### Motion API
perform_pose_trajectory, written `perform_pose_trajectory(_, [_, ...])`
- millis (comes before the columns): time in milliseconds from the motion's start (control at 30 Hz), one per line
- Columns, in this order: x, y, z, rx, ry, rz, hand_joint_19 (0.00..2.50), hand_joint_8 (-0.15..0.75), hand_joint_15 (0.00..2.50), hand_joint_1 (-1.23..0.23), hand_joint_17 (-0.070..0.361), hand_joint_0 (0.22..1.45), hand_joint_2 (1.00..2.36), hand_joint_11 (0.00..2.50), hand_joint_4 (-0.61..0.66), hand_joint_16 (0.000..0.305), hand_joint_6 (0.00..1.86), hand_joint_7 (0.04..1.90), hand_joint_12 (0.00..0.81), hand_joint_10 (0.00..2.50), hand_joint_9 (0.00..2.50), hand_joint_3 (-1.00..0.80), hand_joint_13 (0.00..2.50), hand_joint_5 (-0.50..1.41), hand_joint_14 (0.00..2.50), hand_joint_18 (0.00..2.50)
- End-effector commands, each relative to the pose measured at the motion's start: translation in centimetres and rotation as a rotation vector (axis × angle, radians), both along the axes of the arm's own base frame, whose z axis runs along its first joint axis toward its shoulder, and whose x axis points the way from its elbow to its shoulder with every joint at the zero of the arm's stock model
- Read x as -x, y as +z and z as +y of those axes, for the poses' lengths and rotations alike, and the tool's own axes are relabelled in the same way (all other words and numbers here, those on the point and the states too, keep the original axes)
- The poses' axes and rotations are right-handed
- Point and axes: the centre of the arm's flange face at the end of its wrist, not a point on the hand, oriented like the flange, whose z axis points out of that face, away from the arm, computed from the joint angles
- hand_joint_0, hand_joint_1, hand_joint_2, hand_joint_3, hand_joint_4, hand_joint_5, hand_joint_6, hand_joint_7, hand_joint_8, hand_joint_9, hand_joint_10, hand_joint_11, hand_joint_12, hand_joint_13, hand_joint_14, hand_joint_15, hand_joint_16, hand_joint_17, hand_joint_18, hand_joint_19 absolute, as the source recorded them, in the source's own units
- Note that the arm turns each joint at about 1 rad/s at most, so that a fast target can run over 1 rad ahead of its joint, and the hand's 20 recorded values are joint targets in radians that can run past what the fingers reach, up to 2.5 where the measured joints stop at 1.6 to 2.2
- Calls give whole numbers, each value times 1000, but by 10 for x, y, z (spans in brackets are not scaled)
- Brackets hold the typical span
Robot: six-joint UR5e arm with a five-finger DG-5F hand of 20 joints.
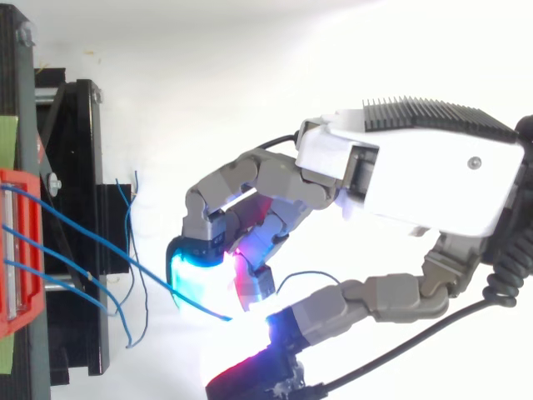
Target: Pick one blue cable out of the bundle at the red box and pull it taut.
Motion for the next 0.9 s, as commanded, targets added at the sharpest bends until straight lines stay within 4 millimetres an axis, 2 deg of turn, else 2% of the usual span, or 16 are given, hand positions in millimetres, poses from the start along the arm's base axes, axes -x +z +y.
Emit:
perform_pose_trajectory(0, [0,0,0,-5,-1,1,425,409,421,-744,116,508,1000,970,101,52,874,1000,421,11,1173,-500,786,-80,13,725])
perform_pose_trajectory(100, [0,0,0,-5,-1,1,424,409,418,-710,115,509,1000,956,79,51,872,1016,421,12,1201,-500,794,-73,13,734])
perform_pose_trajectory(167, [0,0,0,-5,-1,1,436,392,423,-621,109,560,1000,955,48,48,866,1049,402,12,1226,-493,800,-64,16,727])
perform_pose_trajectory(333, [0,0,0,-4,0,2,448,392,435,-545,108,573,1012,948,43,48,864,1085,399,11,1255,-334,802,-58,16,718])
perform_pose_trajectory(500, [0,0,1,-4,1,2,383,450,412,-664,130,574,1011,948,73,58,860,1149,454,10,1266,-201,848,-55,12,803])
perform_pose_trajectory(867, [0,0,2,-4,3,2,385,421,445,-856,116,604,1018,1000,103,51,901,1174,422,11,1241,-84,871,-63,14,803])
